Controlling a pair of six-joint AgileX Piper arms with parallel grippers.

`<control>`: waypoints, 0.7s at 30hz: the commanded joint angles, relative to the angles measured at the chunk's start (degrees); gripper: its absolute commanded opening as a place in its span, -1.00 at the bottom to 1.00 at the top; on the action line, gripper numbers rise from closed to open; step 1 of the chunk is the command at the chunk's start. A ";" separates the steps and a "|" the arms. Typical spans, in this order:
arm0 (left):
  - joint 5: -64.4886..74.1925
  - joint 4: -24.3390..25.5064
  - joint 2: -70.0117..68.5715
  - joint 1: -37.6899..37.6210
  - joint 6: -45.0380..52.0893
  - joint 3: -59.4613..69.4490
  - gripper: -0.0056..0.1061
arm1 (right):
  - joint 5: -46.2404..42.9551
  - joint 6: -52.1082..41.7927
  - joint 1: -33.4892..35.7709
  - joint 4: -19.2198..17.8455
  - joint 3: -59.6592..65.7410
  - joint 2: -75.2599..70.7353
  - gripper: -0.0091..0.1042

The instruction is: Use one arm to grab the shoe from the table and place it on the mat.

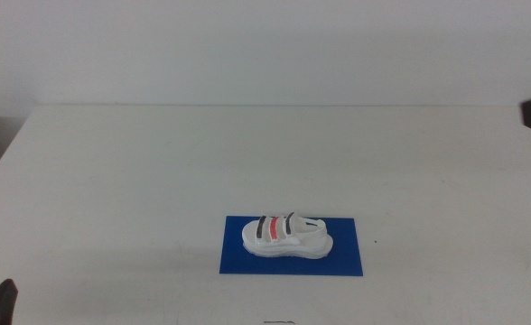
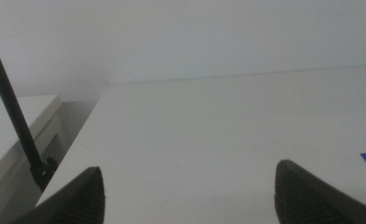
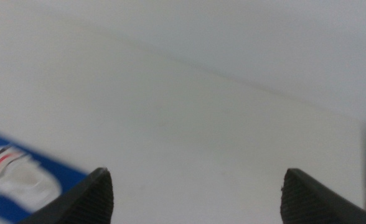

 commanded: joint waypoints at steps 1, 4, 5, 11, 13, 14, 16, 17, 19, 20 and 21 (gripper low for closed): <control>-4.75 -0.49 -1.09 -0.05 -0.84 -0.19 0.78 | -12.34 0.05 -1.39 1.62 5.51 -5.49 0.77; -4.75 -0.49 -1.09 -0.05 -0.84 -0.19 0.78 | -20.17 0.46 -1.25 1.61 15.87 -12.79 0.77; -4.75 -0.49 -1.09 -0.05 -0.84 -0.19 0.78 | -21.50 1.20 -1.19 1.61 18.71 -15.05 0.77; -4.75 -0.49 -1.09 -0.05 -0.84 -0.19 0.78 | -22.31 12.07 -1.19 -8.60 29.59 -27.64 0.77; -4.75 -0.49 -1.09 -0.05 -0.84 -0.19 0.78 | -22.44 16.20 -1.19 -12.41 31.55 -32.59 0.77; -4.75 -0.49 -1.09 -0.05 -0.84 -0.19 0.78 | -22.19 18.17 -1.19 -14.20 32.61 -34.96 0.77; -4.75 -0.49 -1.09 -0.05 -0.84 -0.19 0.78 | -21.14 19.44 -1.19 -15.60 33.80 -38.87 0.77; -4.75 -0.49 -1.09 -0.05 -0.84 -0.19 0.78 | -20.05 19.50 -1.19 -16.03 34.26 -40.95 0.77; -4.75 -0.49 -1.09 -0.05 -0.84 -0.19 0.78 | -16.82 19.35 -1.19 -16.47 34.87 -44.56 0.77; -4.75 -0.49 -1.09 -0.05 -0.84 -0.19 0.78 | -15.58 19.35 -1.19 -16.61 35.28 -46.56 0.77; -4.75 -0.49 -1.09 -0.05 -0.84 -0.19 0.78 | -14.62 19.35 -1.19 -16.61 35.76 -48.55 0.77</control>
